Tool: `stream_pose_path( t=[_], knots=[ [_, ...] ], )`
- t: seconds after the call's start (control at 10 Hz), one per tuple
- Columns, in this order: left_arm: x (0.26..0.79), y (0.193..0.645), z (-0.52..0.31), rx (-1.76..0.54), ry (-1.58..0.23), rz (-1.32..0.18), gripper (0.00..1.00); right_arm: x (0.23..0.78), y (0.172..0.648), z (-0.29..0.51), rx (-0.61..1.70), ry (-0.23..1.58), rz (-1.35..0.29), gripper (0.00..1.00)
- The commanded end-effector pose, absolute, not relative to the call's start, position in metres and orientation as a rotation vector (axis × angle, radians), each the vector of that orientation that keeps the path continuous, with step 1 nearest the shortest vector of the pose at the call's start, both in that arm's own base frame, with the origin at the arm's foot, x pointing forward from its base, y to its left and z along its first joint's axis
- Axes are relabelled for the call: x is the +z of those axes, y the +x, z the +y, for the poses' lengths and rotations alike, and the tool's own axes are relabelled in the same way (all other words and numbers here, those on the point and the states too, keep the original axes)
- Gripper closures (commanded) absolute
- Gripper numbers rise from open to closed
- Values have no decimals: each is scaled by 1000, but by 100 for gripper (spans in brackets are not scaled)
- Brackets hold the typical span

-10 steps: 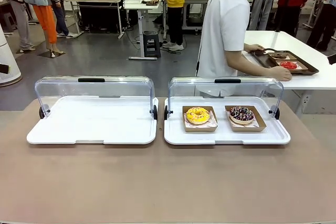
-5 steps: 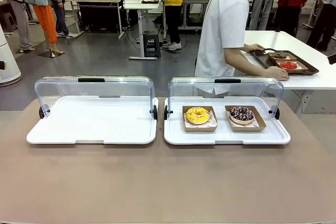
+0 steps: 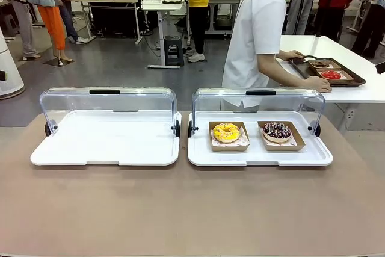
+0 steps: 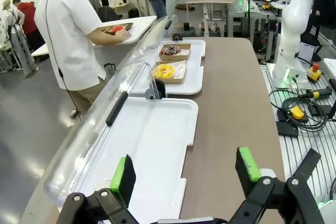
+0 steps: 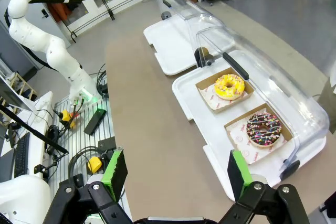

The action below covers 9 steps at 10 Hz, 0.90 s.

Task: Provide the desired donut to the person.
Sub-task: Place the picked Paper togo box onto the Handle tray extended by the person.

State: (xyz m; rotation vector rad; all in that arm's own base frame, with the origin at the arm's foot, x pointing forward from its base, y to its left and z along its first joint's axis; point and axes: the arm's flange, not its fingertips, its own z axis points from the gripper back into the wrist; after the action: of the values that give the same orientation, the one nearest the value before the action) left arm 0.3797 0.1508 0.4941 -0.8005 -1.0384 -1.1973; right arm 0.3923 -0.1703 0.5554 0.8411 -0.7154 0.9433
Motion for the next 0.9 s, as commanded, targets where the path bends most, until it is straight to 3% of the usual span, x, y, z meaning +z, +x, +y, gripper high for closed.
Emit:
stream_pose_path(
  t=[0.0, 0.8],
  knots=[
    [495, 377, 151, -1190, -812, -1034, 0, 556, 393, -169, 939, 850, -720, 0],
    [495, 377, 151, -1190, -812, -1034, 0, 556, 393, -169, 939, 850, -720, 0]
  ],
)
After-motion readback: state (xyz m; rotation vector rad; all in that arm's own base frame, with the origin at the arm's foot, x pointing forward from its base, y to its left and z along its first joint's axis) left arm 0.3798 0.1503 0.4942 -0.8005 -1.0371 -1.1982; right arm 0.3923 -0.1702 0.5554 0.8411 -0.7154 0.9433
